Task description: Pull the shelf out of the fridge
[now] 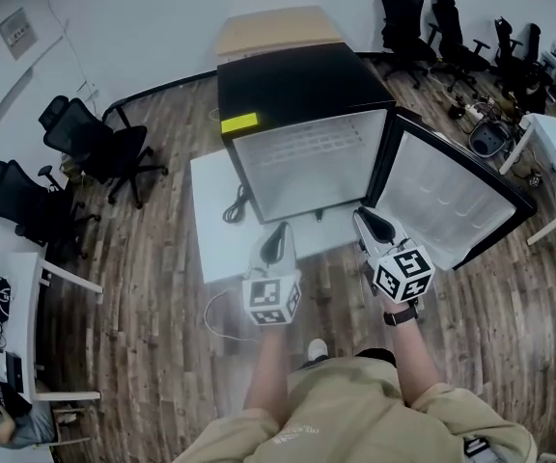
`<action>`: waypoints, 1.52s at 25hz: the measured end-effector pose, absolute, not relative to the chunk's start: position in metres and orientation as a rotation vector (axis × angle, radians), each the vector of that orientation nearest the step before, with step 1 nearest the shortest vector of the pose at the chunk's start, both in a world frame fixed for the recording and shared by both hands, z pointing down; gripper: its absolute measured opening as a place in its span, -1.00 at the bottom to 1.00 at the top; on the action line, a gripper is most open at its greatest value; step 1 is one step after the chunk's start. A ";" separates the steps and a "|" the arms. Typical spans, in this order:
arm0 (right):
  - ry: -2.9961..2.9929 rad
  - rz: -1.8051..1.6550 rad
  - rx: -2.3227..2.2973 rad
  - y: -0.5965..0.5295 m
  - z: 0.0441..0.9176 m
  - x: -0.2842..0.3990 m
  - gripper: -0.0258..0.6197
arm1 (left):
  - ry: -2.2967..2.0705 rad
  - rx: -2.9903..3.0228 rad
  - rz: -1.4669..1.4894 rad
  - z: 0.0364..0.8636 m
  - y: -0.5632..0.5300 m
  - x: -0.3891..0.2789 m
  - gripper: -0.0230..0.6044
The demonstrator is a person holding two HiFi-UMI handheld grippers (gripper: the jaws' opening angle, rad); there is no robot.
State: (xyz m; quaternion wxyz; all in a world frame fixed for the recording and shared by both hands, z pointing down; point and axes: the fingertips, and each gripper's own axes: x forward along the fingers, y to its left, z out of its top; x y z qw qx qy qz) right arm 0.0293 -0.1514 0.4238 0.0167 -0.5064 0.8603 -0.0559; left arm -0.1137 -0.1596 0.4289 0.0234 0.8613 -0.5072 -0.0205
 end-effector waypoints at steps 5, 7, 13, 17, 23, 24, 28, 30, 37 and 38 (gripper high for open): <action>2.686 -0.199 -1.577 -0.167 0.443 0.015 -0.81 | -1.514 2.684 -0.076 0.442 -0.185 -0.107 -0.93; 2.679 -0.218 -1.580 -0.169 0.449 0.016 -0.81 | -1.483 2.697 -0.058 0.450 -0.191 -0.098 -0.93; 2.676 -0.283 -1.540 -0.193 0.460 0.011 -0.81 | -1.467 2.692 -0.044 0.455 -0.213 -0.094 -0.93; 2.634 -0.344 -1.487 -0.224 0.461 0.009 -0.81 | -1.485 2.688 -0.037 0.453 -0.236 -0.095 -0.93; 2.422 -0.701 -1.339 -0.277 0.477 0.018 -0.71 | -1.501 2.698 -0.052 0.437 -0.269 -0.088 -0.93; 2.372 -0.765 -1.318 -0.284 0.481 0.019 -0.70 | -1.503 2.695 -0.049 0.436 -0.274 -0.087 -0.93; 2.333 -0.866 -1.236 -0.314 0.489 0.012 -0.39 | -1.523 2.670 -0.022 0.442 -0.300 -0.086 -0.93; 2.298 -0.902 -1.208 -0.329 0.490 0.009 -0.36 | -1.543 2.649 -0.004 0.447 -0.314 -0.088 -0.93; 2.056 -1.093 -1.051 -0.374 0.504 0.009 -0.15 | -1.568 2.626 0.011 0.453 -0.346 -0.087 -0.93; 2.017 -1.098 -1.020 -0.379 0.502 0.010 -0.09 | -1.568 2.626 0.019 0.454 -0.348 -0.087 -0.93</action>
